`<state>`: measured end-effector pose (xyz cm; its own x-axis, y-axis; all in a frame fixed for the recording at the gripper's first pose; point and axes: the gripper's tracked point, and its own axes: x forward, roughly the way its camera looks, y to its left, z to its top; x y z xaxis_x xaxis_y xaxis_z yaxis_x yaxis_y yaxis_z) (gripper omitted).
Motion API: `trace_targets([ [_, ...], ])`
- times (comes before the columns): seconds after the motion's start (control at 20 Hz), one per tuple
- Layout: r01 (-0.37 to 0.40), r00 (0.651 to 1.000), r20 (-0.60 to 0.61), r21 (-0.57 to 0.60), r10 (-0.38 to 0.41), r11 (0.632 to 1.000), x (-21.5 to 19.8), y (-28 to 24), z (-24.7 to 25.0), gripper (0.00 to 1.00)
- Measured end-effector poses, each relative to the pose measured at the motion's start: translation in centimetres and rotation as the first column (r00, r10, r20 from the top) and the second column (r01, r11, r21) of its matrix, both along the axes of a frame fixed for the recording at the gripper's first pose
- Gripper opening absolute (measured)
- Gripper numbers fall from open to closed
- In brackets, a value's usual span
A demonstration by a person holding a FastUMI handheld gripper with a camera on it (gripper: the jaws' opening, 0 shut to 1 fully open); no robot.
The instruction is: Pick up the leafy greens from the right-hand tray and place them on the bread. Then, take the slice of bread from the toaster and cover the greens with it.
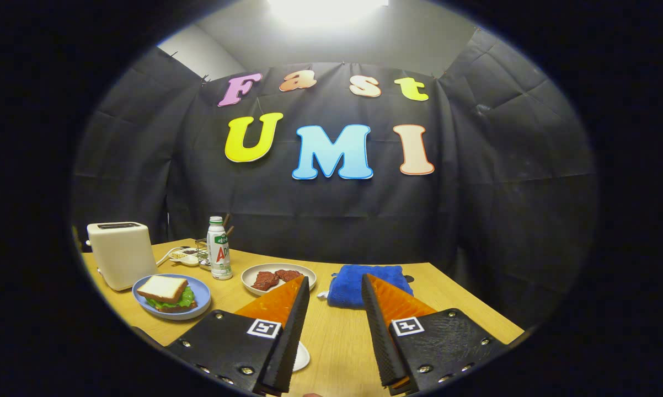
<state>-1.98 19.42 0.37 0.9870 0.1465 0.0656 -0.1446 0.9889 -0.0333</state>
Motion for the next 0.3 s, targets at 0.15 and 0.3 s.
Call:
trace_targets([
  [0.15, -0.011, 1.0, -0.02, 0.012, 0.011, 1.0, -0.2, -3.5, -0.8, 0.59],
  [0.3, 0.046, 0.998, -0.039, 0.022, -0.045, 0.999, -0.7, -8.8, -1.3, 0.59],
])
